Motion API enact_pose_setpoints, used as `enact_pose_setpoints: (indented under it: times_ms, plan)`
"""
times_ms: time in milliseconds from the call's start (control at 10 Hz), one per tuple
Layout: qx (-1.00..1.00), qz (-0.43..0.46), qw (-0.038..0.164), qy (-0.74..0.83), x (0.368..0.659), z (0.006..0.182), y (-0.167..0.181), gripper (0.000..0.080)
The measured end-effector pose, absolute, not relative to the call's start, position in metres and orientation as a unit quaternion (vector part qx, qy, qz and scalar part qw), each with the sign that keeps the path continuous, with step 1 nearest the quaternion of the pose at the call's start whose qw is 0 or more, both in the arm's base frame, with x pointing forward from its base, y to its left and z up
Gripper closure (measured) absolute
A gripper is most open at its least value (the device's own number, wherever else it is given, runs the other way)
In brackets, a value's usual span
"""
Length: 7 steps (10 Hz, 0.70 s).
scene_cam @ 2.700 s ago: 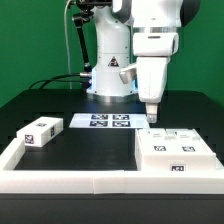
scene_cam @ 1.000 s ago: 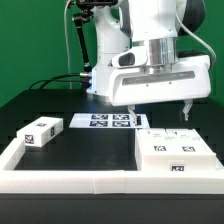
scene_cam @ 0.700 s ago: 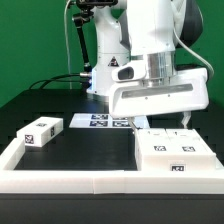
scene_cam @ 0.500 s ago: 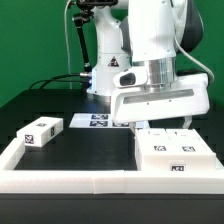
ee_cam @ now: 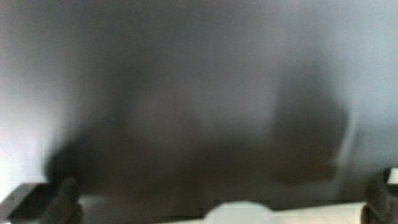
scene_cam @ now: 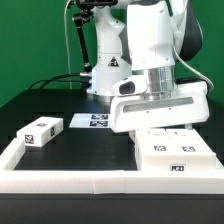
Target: Assemble cabinet
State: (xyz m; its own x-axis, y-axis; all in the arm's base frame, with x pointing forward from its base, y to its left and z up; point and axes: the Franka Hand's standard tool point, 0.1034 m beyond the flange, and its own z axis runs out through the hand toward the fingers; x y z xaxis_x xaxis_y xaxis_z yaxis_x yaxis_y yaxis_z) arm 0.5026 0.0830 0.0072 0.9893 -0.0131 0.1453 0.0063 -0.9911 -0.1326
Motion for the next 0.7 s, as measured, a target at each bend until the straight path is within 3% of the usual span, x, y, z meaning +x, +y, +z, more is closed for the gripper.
enact_pose_setpoints:
  times_ms: [200, 300, 500, 600, 700]
  plan:
    - [-0.995, -0.074, 0.066, -0.011, 0.5049, 0.0053, 0.0797, 0.0261]
    - [-0.995, -0.073, 0.065, -0.013, 0.5044, 0.0046, 0.079, 0.0261]
    - [-0.995, -0.074, 0.065, -0.022, 0.5035, 0.0043, 0.0798, 0.063]
    - [-0.995, -0.074, 0.064, -0.029, 0.5027, 0.0039, 0.0797, 0.063]
    - [-0.995, -0.073, 0.063, -0.036, 0.5012, 0.0033, 0.079, 0.0757]
